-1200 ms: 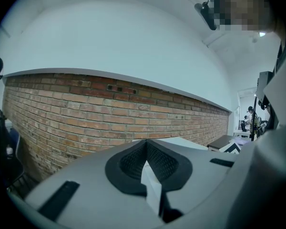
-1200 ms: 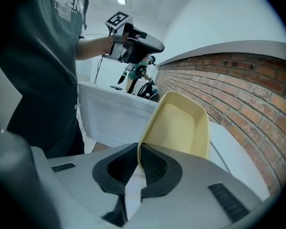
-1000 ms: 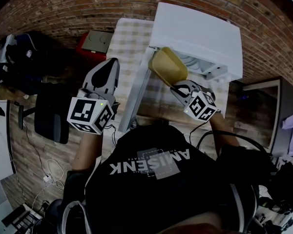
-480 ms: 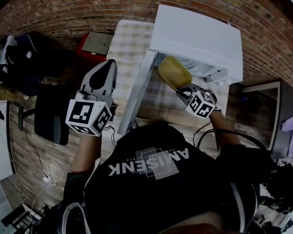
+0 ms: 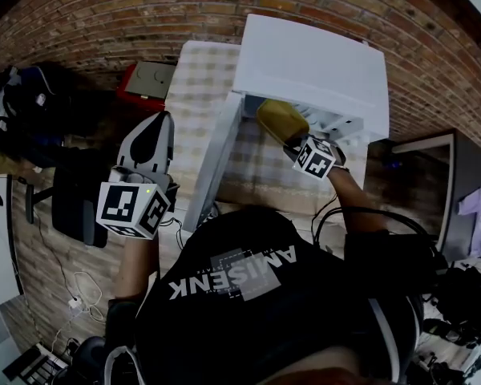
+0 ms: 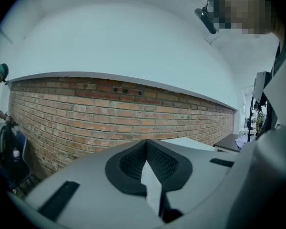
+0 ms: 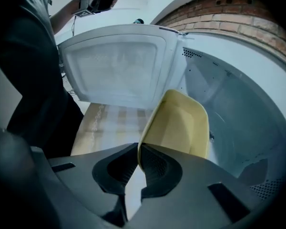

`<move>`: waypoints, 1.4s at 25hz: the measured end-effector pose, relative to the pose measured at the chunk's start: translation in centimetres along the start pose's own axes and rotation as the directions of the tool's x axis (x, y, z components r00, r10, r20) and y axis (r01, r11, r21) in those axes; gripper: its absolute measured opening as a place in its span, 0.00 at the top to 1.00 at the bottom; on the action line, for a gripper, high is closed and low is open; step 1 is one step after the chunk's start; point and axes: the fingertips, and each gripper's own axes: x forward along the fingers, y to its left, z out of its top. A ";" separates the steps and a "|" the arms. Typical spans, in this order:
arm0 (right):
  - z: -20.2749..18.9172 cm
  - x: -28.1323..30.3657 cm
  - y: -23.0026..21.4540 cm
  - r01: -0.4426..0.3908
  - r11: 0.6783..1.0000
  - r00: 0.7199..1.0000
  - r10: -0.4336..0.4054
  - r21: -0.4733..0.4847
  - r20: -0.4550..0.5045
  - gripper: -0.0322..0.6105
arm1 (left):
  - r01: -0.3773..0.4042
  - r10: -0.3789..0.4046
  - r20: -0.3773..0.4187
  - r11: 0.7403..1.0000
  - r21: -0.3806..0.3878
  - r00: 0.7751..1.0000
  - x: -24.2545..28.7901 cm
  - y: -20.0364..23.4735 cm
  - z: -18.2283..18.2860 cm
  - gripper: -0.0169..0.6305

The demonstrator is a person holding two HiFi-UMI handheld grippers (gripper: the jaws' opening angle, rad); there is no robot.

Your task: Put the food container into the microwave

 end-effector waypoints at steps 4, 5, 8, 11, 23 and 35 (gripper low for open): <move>-0.2 1.0 -2.1 0.021 0.999 0.999 -0.021 0.030 -0.027 0.87 | -0.009 0.009 -0.007 1.000 0.003 1.000 0.0 -0.4 -0.5 0.95; -0.2 1.2 -2.6 0.029 0.999 0.999 -0.028 0.039 -0.032 0.87 | -0.011 0.011 -0.008 1.000 0.001 1.000 0.0 -0.4 -0.6 0.95; 0.0 1.5 -3.8 0.052 0.997 0.998 -0.050 0.065 -0.040 0.87 | -0.018 0.018 -0.012 1.000 0.001 1.000 -0.3 -0.6 -0.7 0.95; 0.2 1.6 -5.1 0.082 0.993 0.996 -0.078 0.089 -0.044 0.87 | -0.029 0.029 -0.015 1.000 -0.002 0.999 -0.7 -0.5 -0.8 0.95; -0.4 2.4 -9.2 0.182 0.967 0.983 -0.174 0.177 -0.060 0.87 | -0.040 0.040 -0.018 0.999 0.009 0.999 -0.7 -1.4 -0.8 0.95; -0.3 2.8 -11.0 0.241 0.954 0.970 -0.236 0.180 -0.049 0.87 | -0.045 0.046 -0.010 0.999 0.009 0.999 -0.6 -2.3 -0.5 0.95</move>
